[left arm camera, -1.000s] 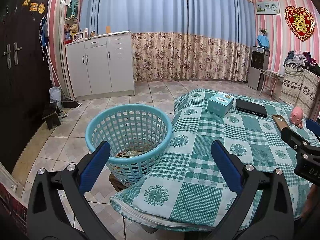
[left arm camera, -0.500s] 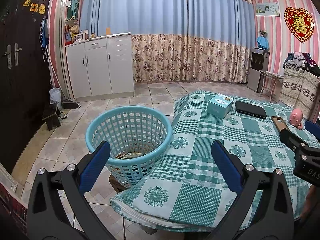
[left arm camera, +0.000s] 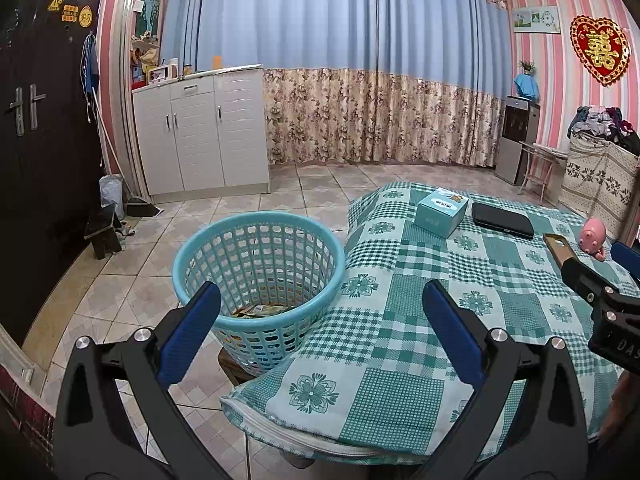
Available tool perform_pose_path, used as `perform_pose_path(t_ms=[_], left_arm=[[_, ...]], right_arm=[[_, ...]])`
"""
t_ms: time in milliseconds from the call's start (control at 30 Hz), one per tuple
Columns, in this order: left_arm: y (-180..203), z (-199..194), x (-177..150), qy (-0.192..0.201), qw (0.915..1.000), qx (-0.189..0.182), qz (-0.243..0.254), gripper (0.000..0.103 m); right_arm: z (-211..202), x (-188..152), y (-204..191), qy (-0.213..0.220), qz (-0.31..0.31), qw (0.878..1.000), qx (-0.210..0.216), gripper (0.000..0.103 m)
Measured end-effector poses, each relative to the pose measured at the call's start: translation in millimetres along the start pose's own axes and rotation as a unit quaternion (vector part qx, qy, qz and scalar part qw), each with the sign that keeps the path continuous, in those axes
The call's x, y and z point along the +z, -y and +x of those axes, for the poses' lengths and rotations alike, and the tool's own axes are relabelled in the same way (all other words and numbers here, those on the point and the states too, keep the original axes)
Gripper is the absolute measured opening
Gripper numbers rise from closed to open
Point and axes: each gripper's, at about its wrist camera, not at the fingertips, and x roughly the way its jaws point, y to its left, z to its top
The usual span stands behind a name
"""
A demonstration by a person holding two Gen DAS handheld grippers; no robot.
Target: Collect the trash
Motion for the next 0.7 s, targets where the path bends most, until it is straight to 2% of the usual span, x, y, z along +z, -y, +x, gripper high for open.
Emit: perform_pose_path(t_ms=[700], left_arm=[[-0.6, -1.2, 1.4, 0.003, 1.0, -0.002, -0.006, 0.098]], right_arm=[[1.7, -0.3, -1.0, 0.003, 0.001, 1.0, 0.001, 0.098]])
